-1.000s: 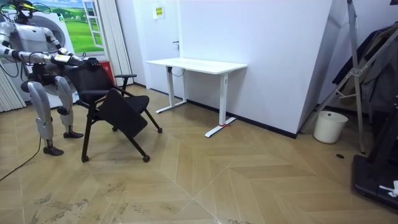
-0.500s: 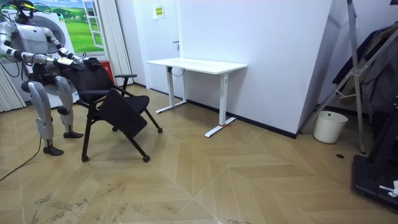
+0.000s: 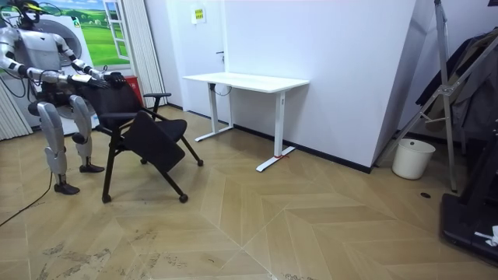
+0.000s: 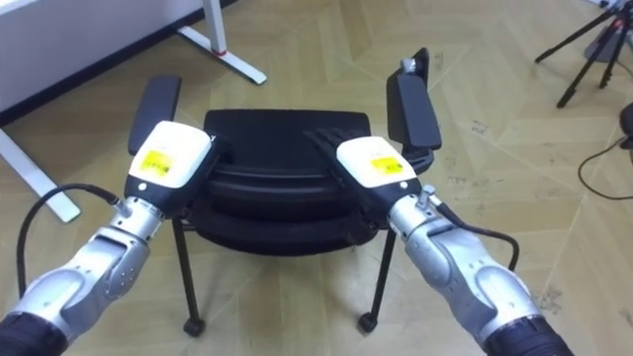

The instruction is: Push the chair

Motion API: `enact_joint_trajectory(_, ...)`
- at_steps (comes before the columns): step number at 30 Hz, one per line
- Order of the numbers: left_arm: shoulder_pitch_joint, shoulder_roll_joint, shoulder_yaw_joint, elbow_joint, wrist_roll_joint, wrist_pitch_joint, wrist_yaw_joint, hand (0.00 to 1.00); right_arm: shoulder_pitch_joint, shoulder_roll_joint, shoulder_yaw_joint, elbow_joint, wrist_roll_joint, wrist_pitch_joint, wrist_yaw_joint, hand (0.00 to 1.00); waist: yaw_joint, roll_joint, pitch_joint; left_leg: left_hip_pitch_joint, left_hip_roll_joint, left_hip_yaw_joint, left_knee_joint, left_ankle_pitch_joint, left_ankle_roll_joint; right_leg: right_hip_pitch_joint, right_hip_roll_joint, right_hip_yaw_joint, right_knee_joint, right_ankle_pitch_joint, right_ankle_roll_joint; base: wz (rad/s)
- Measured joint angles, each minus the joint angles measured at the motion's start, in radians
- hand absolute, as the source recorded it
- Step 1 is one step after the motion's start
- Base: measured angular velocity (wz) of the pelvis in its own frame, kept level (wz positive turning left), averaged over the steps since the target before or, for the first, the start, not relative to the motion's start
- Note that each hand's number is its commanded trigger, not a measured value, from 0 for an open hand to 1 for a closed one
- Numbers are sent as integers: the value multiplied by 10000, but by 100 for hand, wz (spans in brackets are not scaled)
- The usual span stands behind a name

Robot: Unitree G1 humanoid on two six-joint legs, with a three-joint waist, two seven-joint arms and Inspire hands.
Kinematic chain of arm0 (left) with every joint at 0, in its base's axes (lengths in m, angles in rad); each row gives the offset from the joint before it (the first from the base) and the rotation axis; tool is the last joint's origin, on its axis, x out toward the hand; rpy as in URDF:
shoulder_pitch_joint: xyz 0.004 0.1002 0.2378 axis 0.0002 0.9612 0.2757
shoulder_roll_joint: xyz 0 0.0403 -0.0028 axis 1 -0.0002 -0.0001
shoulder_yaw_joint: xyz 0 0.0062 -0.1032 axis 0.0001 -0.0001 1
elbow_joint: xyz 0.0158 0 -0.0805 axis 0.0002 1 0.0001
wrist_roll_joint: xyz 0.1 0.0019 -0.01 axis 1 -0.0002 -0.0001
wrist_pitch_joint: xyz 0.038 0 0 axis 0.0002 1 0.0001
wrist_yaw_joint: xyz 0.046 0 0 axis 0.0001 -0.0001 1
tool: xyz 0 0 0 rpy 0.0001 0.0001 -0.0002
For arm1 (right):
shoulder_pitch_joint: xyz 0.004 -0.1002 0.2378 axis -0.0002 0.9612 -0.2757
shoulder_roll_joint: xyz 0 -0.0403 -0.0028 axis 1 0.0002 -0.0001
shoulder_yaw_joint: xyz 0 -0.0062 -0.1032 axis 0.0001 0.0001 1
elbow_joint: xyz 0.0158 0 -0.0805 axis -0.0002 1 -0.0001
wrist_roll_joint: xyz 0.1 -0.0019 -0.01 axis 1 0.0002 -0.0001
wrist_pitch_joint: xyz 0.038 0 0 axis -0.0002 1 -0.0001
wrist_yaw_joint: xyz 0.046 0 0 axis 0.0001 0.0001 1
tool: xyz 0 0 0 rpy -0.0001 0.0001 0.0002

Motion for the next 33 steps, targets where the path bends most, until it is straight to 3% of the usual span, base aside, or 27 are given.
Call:
enact_joint_trajectory(1, 0, -19, 0, 5, -4, -3, -30, 100, -4, 0, 23, 81, -120, -30, -155, 100, -1, 20, -6, 10, 0, -44, -4, 0, 0, 13, 3, 6, 1, 0, 0, 0)
enact_joint_trajectory(9, -76, -179, 0, 284, -2, -10, -39, 100, -150, 78, 282, 817, -757, -91, -1194, 100, -12, 77, 1, 160, -6, -38, -27, 0, 0, 160, 8, 131, -5, 0, 0, 0)
enact_joint_trajectory(14, -78, -324, 2, 336, -13, 7, -39, 100, -315, 465, 198, 1468, -806, -30, -2045, 100, -1, 154, -13, 170, -31, -17, -42, 0, 0, 209, 2, 143, -141, 0, 0, -1)
enact_joint_trajectory(16, -78, -549, -6, 391, 1, -26, -47, 100, -633, 647, 36, 1981, -865, 86, -2235, 100, 46, 286, -20, 174, -44, 9, -45, 0, 0, 208, -8, 146, -142, 0, 0, 0)
enact_joint_trajectory(27, -207, -602, -14, 532, 70, -135, -44, 100, -719, 649, 27, 2423, -945, -143, -2818, 100, 213, 291, -40, 95, -40, -63, -6, 1, 1, 146, -17, 92, -131, -3, 3, 0)
enact_joint_trajectory(32, -1106, -793, -14, 1662, 69, -452, 89, 100, -1414, 780, -7, 3493, -923, -452, -3121, 100, 260, 176, 47, -490, -15, -16, 665, -3, -1, -256, -88, -169, 301, -21, -25, 5)
enact_joint_trajectory(33, -1473, -823, -14, 2089, 80, -581, 151, 100, -1693, 856, -36, 3889, -918, -553, -3202, 100, 285, 138, 124, -775, 32, -28, 1068, -31, -37, -477, -90, -175, 624, -57, -84, 11)
